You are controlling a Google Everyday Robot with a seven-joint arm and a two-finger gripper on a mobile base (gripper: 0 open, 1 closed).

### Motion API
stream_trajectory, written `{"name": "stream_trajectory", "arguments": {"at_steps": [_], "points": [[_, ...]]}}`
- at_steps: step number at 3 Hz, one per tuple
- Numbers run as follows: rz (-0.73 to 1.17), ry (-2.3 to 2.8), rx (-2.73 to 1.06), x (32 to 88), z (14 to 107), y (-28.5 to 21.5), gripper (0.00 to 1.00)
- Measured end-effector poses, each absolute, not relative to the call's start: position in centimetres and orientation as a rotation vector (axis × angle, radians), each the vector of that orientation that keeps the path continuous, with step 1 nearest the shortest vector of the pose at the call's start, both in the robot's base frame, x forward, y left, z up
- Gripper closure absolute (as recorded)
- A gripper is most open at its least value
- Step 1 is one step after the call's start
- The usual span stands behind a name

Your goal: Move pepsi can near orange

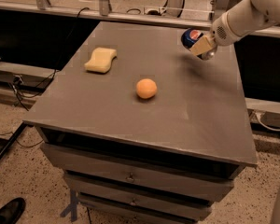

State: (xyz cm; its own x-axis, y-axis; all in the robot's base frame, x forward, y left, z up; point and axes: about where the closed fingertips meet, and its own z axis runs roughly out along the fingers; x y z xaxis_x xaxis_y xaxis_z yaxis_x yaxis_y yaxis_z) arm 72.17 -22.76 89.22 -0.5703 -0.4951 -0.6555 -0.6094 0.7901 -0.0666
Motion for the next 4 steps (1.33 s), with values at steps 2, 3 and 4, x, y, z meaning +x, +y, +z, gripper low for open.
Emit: {"name": "stream_trajectory", "arguments": {"at_steps": [2,3,4], "points": [[0.355,2.284,-1.197,64.2,88.2,-22.8,1.00],[0.417,2.271,-1.296,61.6,87.5,-22.7,1.00],[0.491,2.242,-1.376,59.7,86.7,-21.6,1.00]]}}
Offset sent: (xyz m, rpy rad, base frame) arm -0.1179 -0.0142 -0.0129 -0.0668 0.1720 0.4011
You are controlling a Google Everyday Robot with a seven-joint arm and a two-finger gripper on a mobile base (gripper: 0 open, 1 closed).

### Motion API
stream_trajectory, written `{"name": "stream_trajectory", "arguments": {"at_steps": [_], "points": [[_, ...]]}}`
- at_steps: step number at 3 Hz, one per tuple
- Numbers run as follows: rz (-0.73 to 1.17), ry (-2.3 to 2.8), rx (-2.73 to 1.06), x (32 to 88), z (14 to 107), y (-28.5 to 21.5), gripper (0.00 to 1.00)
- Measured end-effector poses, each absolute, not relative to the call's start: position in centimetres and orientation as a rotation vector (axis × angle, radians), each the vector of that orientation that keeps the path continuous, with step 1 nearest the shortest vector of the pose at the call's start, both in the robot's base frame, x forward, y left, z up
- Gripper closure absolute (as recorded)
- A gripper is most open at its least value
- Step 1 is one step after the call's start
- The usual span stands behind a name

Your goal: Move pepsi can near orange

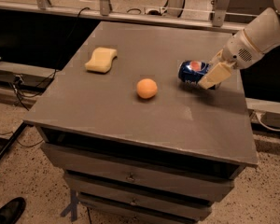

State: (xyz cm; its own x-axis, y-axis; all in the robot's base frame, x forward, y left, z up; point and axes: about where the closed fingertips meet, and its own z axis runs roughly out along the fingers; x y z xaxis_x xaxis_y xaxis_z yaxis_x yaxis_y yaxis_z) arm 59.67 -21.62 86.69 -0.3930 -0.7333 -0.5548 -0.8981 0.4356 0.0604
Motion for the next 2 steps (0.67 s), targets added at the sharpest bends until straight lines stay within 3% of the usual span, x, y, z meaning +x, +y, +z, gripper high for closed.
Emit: {"name": "stream_trajectory", "arguments": {"at_steps": [2], "points": [[0.638,2.153,-1.485,57.1,85.8,-18.0,1.00]]}}
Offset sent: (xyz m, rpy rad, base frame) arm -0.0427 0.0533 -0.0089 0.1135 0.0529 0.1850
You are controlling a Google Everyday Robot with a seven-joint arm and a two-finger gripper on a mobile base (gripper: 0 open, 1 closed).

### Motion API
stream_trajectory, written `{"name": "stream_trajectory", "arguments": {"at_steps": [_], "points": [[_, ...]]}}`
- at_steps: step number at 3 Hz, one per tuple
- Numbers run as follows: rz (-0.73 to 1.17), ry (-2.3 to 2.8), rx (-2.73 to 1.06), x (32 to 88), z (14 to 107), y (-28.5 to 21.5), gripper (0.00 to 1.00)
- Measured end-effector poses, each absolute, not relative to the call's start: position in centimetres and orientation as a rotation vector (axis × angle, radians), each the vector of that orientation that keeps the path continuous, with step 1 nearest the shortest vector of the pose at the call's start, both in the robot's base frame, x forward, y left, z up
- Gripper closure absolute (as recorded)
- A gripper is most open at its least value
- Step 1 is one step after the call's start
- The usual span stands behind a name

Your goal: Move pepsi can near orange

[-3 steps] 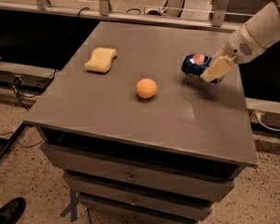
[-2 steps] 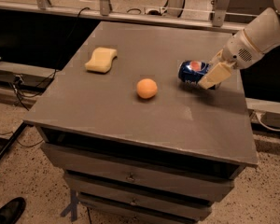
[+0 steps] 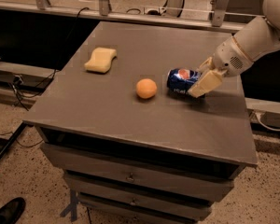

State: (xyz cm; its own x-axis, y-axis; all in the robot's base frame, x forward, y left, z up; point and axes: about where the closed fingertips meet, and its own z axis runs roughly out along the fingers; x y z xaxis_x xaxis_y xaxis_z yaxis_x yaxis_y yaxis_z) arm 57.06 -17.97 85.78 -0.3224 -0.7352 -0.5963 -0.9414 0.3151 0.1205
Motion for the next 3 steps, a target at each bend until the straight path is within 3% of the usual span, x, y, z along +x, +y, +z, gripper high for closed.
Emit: {"name": "stream_trajectory", "arguments": {"at_steps": [3], "points": [[0.658,2.135,-1.479,56.98,84.96,-16.51,0.36]]}}
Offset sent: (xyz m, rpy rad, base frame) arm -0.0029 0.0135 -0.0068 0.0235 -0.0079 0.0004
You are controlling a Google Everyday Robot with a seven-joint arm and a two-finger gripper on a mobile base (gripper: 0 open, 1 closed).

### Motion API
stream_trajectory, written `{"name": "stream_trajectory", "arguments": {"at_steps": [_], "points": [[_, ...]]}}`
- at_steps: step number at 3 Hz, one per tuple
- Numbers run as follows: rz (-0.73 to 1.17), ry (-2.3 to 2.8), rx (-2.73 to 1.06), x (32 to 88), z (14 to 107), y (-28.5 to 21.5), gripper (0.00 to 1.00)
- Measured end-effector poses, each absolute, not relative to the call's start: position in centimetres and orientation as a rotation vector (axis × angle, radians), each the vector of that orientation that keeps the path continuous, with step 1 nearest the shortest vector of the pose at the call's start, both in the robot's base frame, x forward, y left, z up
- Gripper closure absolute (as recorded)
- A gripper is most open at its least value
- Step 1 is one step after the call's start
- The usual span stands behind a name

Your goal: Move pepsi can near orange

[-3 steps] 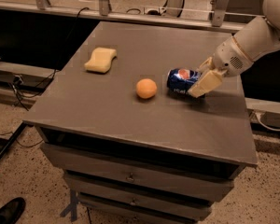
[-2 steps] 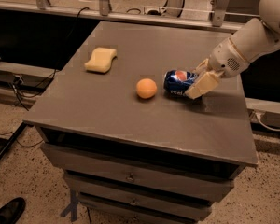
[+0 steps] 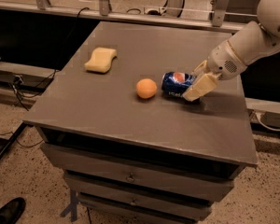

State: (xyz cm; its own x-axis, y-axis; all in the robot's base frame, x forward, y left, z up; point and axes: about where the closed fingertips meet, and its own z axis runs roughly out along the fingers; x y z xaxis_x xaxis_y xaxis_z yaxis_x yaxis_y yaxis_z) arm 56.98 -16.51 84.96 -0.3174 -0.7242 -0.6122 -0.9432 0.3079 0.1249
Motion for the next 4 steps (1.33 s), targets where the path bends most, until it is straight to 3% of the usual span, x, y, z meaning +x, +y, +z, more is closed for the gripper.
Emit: {"name": "stream_trajectory", "arguments": {"at_steps": [1,2,4], "points": [[0.664,2.138,-1.470,56.9,84.8,-16.5,0.12],[0.671,2.140,-1.464,56.9,84.7,-16.4,0.00],[0.649,2.133,-1.429,57.2,85.6,-17.5,0.00]]}}
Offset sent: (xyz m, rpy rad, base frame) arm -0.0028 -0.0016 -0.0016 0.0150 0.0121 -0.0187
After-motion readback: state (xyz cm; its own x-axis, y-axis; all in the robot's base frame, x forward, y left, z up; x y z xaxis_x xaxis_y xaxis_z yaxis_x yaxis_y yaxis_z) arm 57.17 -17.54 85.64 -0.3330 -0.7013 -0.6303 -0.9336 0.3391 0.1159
